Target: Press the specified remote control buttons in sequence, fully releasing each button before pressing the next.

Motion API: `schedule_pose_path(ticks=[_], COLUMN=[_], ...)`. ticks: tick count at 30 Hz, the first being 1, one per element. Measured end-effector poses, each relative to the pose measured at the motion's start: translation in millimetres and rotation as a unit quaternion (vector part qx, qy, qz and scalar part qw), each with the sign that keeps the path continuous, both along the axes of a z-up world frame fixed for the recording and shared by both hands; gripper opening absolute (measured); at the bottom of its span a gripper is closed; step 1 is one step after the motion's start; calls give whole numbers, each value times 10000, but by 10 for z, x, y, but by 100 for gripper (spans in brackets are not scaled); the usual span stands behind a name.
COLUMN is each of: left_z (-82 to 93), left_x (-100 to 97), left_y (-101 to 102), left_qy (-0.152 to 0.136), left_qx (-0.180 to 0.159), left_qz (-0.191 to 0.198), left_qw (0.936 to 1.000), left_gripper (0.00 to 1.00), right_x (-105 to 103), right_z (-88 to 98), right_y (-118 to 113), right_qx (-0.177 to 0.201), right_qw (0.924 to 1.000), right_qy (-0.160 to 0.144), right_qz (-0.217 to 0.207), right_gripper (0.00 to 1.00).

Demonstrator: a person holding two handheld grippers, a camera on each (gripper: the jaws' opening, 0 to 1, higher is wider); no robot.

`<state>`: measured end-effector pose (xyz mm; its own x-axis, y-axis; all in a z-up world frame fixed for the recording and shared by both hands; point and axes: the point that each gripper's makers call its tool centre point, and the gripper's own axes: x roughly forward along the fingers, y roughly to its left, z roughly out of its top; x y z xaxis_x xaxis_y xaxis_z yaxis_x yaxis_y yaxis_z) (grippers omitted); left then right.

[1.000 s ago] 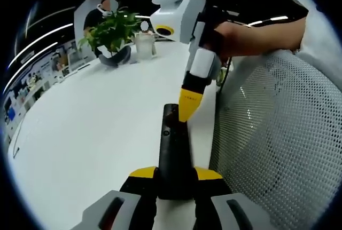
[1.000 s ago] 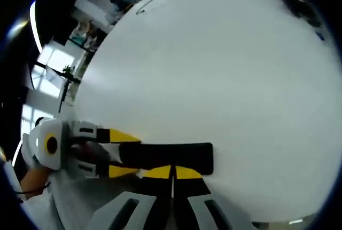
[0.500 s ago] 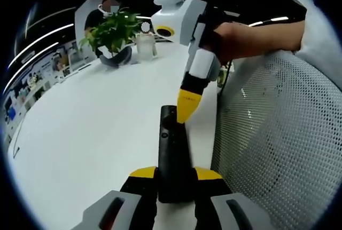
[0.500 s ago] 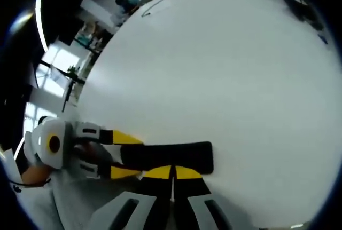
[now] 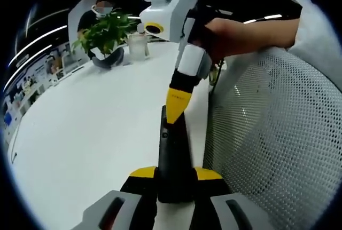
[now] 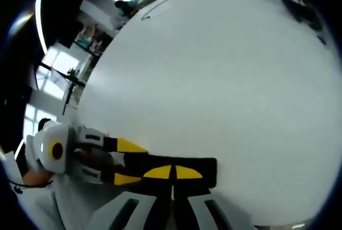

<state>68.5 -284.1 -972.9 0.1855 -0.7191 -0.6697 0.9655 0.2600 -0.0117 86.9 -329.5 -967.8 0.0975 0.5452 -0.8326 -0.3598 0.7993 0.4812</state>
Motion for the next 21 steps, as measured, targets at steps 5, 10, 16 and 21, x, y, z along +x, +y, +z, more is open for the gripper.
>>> schedule_pose_path(ticks=[5,10,16,21], left_z=[3,-3,-16,-15], left_x=[4,8,74,84], left_y=[16,61,92,108], left_qy=[-48,-27,-29,-21], left_qx=[43,118,206,169], left_qz=[26,108,261,279], left_qw=[10000,9999,9994,9995], left_gripper=[25,25,25,25], right_x=[46,69,81,90], right_z=[27,15,30,33], right_y=[12,-3,23,30], right_qx=[67,174,172,7], right_qw=[9997,9993,9990,9983], right_qy=[-219,-168,-277,-542], right_qz=[-79,-279,-299,-207], right_gripper=[0,0,0,0])
